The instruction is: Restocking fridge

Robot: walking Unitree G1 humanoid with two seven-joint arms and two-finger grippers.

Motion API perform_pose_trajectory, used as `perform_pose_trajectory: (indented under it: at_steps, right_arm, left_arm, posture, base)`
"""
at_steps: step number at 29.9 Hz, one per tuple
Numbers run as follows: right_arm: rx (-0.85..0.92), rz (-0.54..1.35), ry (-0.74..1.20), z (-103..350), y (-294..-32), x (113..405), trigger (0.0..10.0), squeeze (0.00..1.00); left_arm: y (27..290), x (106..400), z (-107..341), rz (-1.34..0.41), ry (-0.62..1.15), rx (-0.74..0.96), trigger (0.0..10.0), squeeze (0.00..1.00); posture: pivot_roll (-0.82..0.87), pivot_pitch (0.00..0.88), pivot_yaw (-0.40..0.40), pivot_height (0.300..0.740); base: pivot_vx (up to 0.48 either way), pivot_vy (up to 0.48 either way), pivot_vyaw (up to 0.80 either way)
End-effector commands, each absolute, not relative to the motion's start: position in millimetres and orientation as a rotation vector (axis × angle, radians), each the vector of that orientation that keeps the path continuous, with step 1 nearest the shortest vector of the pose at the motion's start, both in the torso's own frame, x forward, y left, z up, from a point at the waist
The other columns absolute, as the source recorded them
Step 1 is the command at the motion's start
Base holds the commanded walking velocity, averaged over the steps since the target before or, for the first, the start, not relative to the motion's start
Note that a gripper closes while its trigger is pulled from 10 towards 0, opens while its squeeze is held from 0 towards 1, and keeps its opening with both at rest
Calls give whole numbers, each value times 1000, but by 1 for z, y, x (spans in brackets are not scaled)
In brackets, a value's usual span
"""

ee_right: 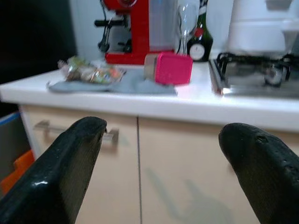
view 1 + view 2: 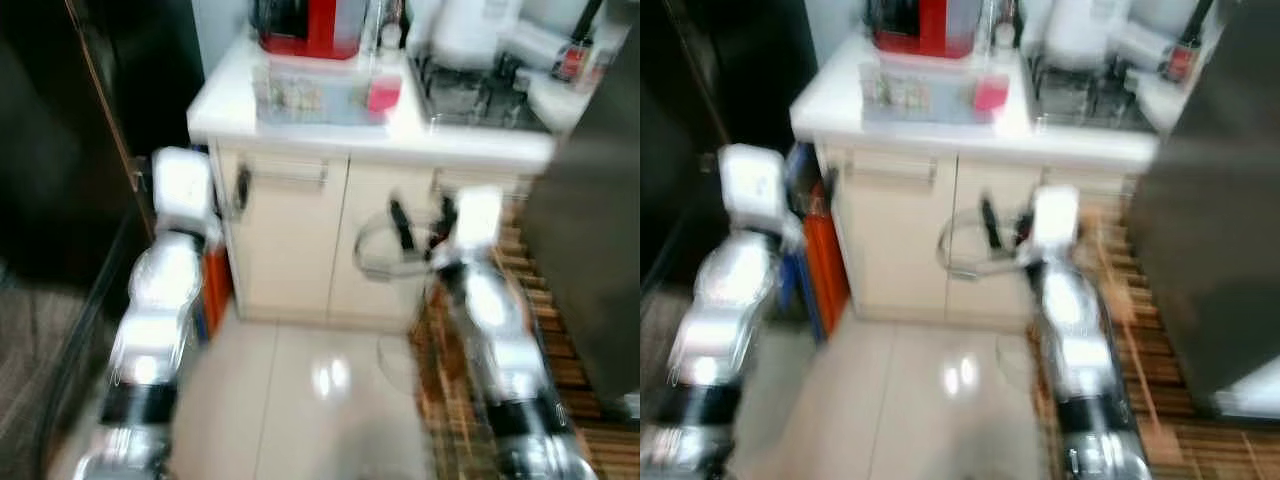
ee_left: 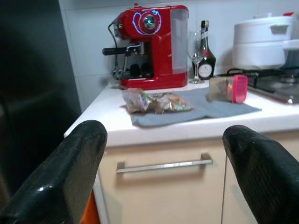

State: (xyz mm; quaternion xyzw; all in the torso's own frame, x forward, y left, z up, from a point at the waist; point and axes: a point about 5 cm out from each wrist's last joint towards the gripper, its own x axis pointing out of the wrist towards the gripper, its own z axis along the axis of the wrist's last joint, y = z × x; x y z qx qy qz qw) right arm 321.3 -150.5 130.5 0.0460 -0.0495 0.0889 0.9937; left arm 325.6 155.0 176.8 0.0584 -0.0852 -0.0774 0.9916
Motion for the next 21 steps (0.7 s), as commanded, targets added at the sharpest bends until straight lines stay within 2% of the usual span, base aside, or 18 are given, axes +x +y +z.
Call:
perform_pose_trajectory:
  at_steps: [1, 3, 8, 21]
  right_arm:
    - [92, 182, -171, 146, -141, 326, 10000, 0]
    - [86, 171, -181, 148, -142, 325, 10000, 0]
    - [64, 135, -172, 145, -144, 323, 10000, 0]
    - [51, 155, -253, 161, -133, 326, 10000, 0]
  left_arm:
    - [164, 329, 178, -151, -164, 139, 10000, 0]
    - [163, 329, 178, -164, -173, 153, 10000, 0]
    - [151, 329, 182, -226, -205, 177, 10000, 0]
    - [154, 336, 205, -230, -281, 177, 10000, 0]
  posture:
    - [37, 0, -20, 740]
    - [36, 0, -21, 740]
    - [27, 0, -16, 740]
    - [24, 0, -8, 740]
  base:
    - [480, 0, 0]
    - [480, 0, 0]
    - [480, 0, -800]
    - [480, 0, 0]
